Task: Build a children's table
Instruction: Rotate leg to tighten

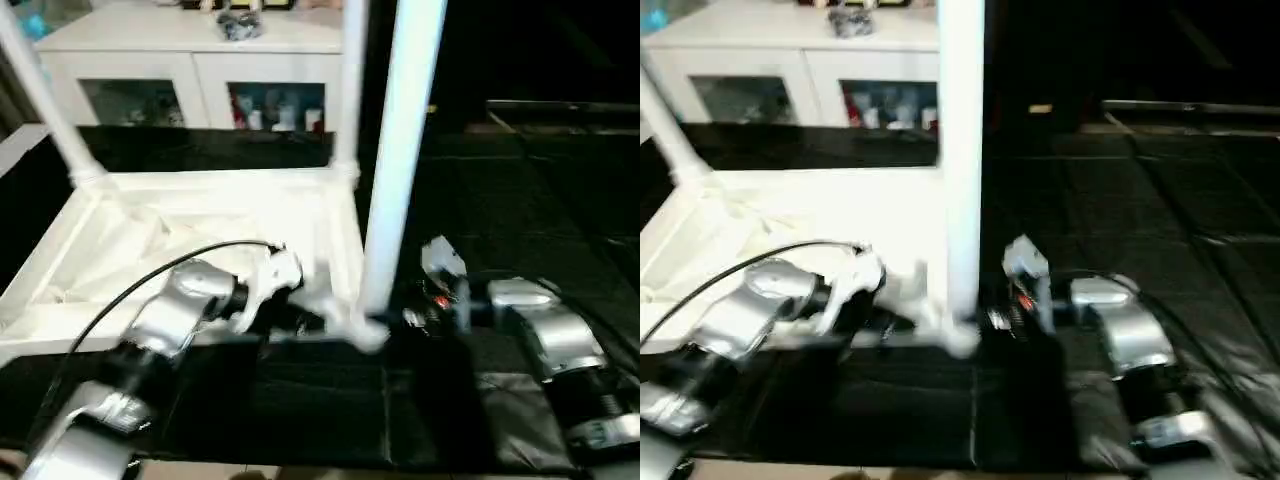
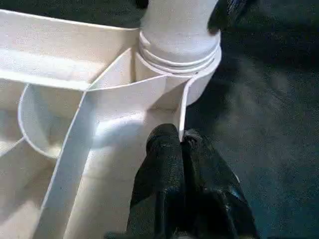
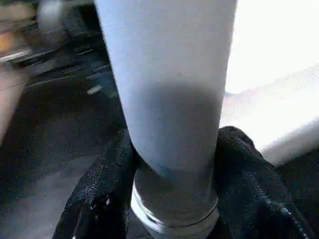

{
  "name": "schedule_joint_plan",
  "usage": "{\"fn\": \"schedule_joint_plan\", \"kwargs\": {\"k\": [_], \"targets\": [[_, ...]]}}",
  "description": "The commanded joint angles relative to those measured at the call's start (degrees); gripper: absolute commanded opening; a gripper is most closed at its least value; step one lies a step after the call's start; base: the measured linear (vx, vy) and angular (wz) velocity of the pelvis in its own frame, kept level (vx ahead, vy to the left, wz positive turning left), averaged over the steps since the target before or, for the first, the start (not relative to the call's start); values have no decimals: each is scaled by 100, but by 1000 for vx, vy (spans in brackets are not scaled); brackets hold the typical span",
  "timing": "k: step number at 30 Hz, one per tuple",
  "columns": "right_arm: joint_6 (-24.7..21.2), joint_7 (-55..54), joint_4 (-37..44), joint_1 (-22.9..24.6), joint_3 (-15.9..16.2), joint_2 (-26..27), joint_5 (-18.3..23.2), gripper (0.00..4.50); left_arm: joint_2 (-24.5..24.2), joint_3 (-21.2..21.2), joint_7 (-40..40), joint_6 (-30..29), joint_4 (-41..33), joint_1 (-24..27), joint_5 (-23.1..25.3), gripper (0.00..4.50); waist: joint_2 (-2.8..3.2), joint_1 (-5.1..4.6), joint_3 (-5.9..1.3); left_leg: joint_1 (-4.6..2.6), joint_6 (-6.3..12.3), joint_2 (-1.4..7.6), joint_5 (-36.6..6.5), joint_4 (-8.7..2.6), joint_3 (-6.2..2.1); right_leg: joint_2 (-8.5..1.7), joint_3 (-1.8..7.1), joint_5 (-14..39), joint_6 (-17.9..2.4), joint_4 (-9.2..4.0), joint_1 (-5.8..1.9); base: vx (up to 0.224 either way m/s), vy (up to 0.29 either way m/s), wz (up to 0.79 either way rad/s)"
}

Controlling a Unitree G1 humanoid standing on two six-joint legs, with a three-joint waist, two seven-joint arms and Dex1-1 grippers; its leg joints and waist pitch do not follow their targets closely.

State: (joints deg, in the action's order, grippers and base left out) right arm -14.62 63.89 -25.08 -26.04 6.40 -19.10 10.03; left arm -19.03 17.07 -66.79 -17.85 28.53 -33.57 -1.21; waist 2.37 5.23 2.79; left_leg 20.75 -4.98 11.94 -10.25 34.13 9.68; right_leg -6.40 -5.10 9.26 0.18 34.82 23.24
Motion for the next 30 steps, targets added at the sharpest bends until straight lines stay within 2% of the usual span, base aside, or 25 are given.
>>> {"fn": "schedule_joint_plan", "kwargs": {"k": [1,2,3,4,5,6,7,9,12,14,15,17,19,20,23,24,26,29,30], "targets": [[-104,-218,40,17,391,394,-64,198,440,-58,539,-108,-8,-217,-150,0,-51,-19,-338,-71,-30,17,-1939,-435,0,-165,157,2918,-796,-583,-246,0,0,0],[-183,-1020,-140,-127,328,755,-261,197,733,-216,1107,-239,285,-406,-135,0,-41,-69,-325,-41,-12,6,-2012,-443,-18,-163,138,3082,-699,-604,-266,0,0,0],[-296,-1800,-395,-331,155,1122,-314,195,966,-341,1552,-299,515,-555,-133,0,-32,-147,-291,-14,-65,-19,-2088,-445,-25,-143,102,3339,-586,-625,-247,0,0,0],[-326,-1952,-444,-372,113,1194,-314,195,1010,-364,1638,-307,559,-584,-132,0,-30,-216,-304,-54,-128,-51,-2230,-409,-52,-167,38,3715,-435,-703,-230,0,0,0],[-386,-2269,-565,-479,11,1356,-296,195,1107,-410,1827,-313,662,-653,-123,0,-49,-251,-329,-63,-115,-57,-2227,-402,-66,-182,23,3710,-400,-725,-255,0,0,0],[-380,-2460,-652,-562,-26,1459,-308,194,1174,-432,1961,-310,737,-706,-105,0,-26,-297,-343,-3,-39,-44,-2140,-435,-88,-174,19,3448,-425,-707,-303,0,0,0],[-366,-2624,-702,-625,-38,1544,-348,194,1236,-454,2076,-313,802,-756,-79,0,-26,-313,-352,22,-11,-37,-2098,-451,-96,-171,15,3308,-442,-701,-322,0,0,0],[-347,-2853,-779,-722,-14,1705,-424,194,1365,-539,2321,-301,923,-854,-67,0,-22,-360,-368,49,84,-28,-1985,-460,-98,-161,27,2901,-586,-687,-321,0,0,0],[-102,-2780,-748,-732,181,1849,-603,194,1468,-588,2319,-146,941,-917,-48,0,-27,-327,-390,27,195,-5,-1770,-460,-62,-152,81,2276,-881,-630,-310,0,0,0],[-107,-2763,-737,-717,178,1871,-591,194,1470,-582,2295,-150,926,-912,-44,0,-24,-302,-402,25,242,14,-1614,-456,-43,-149,109,1911,-1052,-579,-313,0,0,0],[-144,-2814,-728,-700,63,1955,-543,250,1449,-549,2258,-122,933,-893,13,0,-13,-297,-400,24,277,19,-1551,-455,-32,-149,121,1745,-1142,-561,-316,0,0,0],[-161,-2844,-707,-682,9,1967,-499,263,1410,-525,2214,-99,931,-865,28,0,-13,-287,-412,31,300,18,-1438,-449,-23,-153,130,1549,-1224,-532,-333,27,-3,1],[-188,-2820,-650,-627,-18,1897,-435,286,1332,-518,2131,-93,898,-805,9,0,-2,-277,-417,29,329,20,-1331,-444,-18,-162,134,1422,-1263,-520,-344,0,0,0],[-194,-2768,-623,-597,-31,1849,-406,299,1298,-509,2074,-80,882,-784,11,0,-18,-275,-421,35,341,20,-1254,-443,-16,-158,135,1348,-1275,-513,-354,0,0,0],[-169,-2528,-537,-506,-94,1694,-331,313,1164,-464,1854,10,835,-722,31,0,-10,-266,-417,34,367,28,-1211,-448,-15,-167,141,1312,-1297,-505,-358,0,0,0],[-155,-2273,-443,-433,-125,1546,-259,342,1052,-408,1635,98,772,-664,34,0,-9,-267,-414,31,361,28,-1244,-449,-14,-161,140,1326,-1299,-507,-358,0,0,0],[-155,-2008,-345,-361,-145,1378,-193,351,939,-352,1433,150,712,-610,39,0,-38,-253,-413,36,406,38,-1257,-451,-13,-170,146,1331,-1303,-504,-373,0,0,0],[-91,-1214,-110,-213,-159,888,-59,365,640,-181,816,385,554,-486,51,0,-41,-224,-405,22,450,56,-1312,-449,-1,-164,156,1338,-1319,-504,-358,0,0,0],[-75,-1025,-69,-193,-151,762,-32,374,569,-138,673,437,521,-463,54,0,-25,-200,-404,17,449,63,-1330,-455,-4,-167,153,1379,-1326,-502,-360,0,0,0]]}}
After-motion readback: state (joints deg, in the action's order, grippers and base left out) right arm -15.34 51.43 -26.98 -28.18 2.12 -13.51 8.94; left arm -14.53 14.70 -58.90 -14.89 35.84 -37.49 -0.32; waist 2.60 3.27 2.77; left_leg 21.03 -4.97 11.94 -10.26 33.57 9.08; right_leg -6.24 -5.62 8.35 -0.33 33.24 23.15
